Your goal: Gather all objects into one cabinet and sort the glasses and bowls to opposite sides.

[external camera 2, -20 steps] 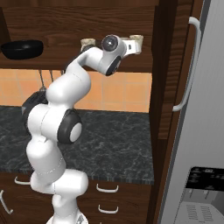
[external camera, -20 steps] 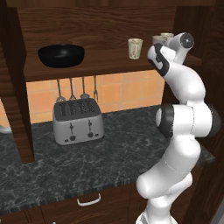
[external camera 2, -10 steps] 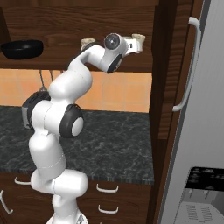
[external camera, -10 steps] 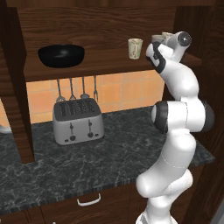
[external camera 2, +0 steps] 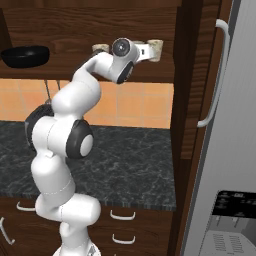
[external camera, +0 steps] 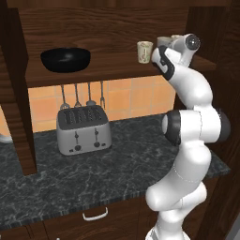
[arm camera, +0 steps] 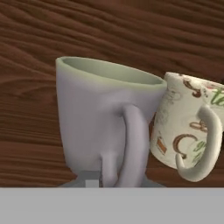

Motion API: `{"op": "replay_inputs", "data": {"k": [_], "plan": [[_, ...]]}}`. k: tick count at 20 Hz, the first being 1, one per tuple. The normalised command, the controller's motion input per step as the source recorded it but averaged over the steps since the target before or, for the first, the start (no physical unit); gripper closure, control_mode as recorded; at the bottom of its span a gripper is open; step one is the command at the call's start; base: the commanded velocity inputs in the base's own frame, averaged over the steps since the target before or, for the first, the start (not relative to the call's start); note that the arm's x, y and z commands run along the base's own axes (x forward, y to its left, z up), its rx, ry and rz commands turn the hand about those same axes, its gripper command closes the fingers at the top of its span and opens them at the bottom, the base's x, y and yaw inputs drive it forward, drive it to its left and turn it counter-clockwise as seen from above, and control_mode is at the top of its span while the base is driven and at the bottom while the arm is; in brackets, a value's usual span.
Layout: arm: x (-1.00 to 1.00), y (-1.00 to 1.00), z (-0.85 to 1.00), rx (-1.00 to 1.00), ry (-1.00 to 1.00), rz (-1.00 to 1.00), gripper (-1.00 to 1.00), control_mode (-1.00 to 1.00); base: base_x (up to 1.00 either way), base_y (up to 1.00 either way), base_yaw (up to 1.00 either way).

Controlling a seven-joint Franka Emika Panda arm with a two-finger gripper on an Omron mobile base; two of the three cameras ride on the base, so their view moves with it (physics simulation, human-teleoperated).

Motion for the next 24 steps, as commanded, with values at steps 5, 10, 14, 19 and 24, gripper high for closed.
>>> {"op": "replay_inputs", "data": {"k": [5,10,14,19,24], "plan": [[-0.02,-0.05,-0.28,0.00,-0.01,0.03,1.00,-1.00,0.00,0.00,0.00],[0.03,-0.21,-0.49,0.00,0.00,0.04,-1.00,-1.00,0.00,0.00,0.00],[0.01,-0.04,-0.47,0.00,0.00,0.02,-1.00,-1.00,0.00,0.00,0.00],[-0.20,-0.04,-0.21,0.00,0.00,0.01,-1.00,-1.00,0.00,0.00,0.00],[-0.63,-0.04,0.00,0.00,-0.03,0.00,-1.00,-1.00,0.00,0.00,0.00]]}}
